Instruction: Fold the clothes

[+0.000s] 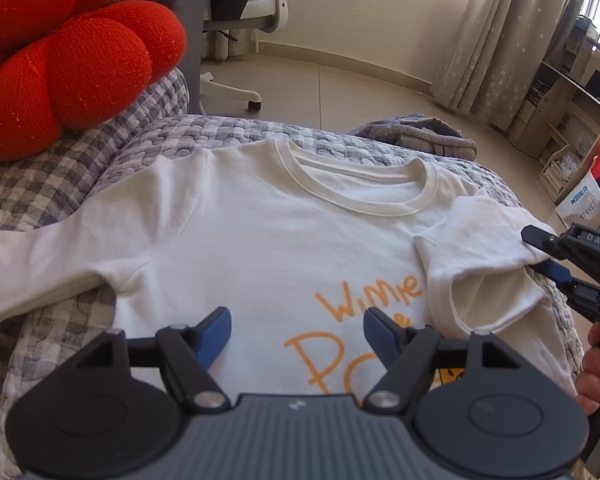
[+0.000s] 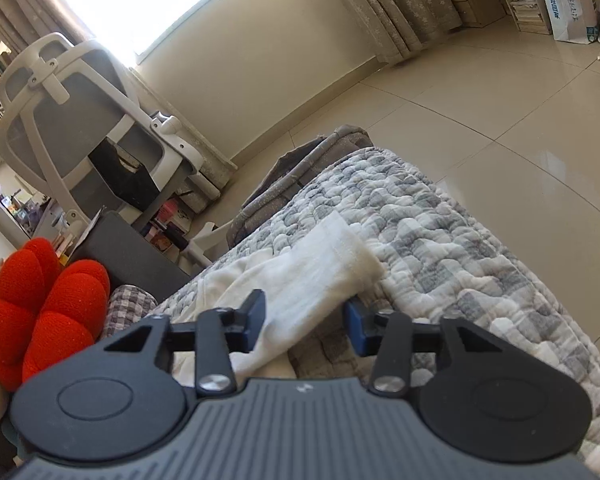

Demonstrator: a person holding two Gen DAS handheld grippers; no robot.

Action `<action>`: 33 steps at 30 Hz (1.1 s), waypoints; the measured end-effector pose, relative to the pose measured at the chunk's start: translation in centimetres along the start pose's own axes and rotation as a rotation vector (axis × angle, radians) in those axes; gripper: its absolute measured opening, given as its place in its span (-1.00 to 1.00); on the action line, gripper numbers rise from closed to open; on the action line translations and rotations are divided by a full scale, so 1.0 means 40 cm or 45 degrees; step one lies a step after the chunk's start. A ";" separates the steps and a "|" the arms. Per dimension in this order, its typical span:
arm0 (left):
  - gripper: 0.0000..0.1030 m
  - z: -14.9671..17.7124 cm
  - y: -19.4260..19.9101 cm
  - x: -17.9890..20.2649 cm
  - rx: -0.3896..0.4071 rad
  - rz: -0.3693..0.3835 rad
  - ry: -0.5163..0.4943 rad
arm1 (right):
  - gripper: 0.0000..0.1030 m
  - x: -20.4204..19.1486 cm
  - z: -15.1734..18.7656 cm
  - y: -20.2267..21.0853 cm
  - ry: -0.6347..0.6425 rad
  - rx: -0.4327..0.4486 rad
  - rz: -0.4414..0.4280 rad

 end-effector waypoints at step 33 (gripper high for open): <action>0.71 0.022 0.111 -0.326 0.030 0.593 0.802 | -0.84 -0.460 0.277 0.112 0.753 -0.256 -0.616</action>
Point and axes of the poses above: each gripper's, at about its wrist camera, not at the fingertips, and y roughly against the way its jaws point, x to its right, z to its underside, the point moved 4 cm from there along -y, roughly the way its jaws point, and after that the axes turned 4 degrees about z, right-handed, at the moved point
